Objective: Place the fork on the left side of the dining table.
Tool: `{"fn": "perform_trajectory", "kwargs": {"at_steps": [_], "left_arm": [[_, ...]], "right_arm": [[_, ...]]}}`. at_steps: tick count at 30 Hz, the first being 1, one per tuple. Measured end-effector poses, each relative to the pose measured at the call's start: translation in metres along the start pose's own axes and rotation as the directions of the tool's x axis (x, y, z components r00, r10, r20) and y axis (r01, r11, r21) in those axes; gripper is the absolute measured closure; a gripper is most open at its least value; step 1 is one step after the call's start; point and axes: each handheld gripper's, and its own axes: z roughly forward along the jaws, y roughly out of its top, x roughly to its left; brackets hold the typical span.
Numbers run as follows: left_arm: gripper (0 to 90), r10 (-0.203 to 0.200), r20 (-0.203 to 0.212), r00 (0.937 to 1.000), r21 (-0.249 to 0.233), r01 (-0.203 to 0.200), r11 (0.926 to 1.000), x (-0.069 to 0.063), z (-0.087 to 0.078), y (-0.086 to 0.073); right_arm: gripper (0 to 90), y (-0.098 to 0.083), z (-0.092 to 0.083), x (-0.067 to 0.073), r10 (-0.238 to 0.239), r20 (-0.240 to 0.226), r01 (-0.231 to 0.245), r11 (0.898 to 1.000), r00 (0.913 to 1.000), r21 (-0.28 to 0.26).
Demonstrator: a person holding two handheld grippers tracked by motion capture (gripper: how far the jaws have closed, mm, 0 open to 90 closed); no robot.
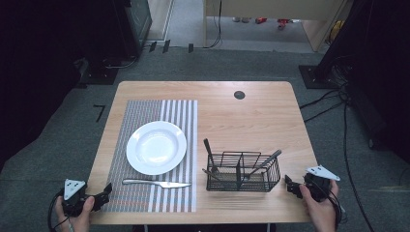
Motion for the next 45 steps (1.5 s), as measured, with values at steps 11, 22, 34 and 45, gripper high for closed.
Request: {"fn": "perform_trajectory", "kwargs": {"at_steps": [11,22,34,45], "left_arm": [[9.2,-0.002,0.06,0.9982,-0.106,0.009,0.9944,-0.024,-0.027,0.024],[9.1,0.059,0.208,0.9764,-0.125,-0.033,0.9916,-0.089,-0.036,0.063],[9.2,0.139,0.33,0.9335,-0.162,-0.089,0.9827,-0.15,-0.033,0.099],[9.2,0.17,0.388,0.9057,-0.178,-0.108,0.978,-0.184,-0.024,0.119]], "right_arm": [[4.5,0.0,0.0,0.0,-0.002,-0.001,0.002,1.0,1.0,0.002],[4.5,0.0,0.0,0.0,-0.001,-0.002,0.001,1.0,1.0,0.002],[4.6,-0.001,-0.001,-0.001,-0.003,-0.002,0.003,1.0,1.0,0.001],[4.6,-0.001,-0.001,-0.001,-0.005,-0.004,0.005,1.0,1.0,0.001]]}}
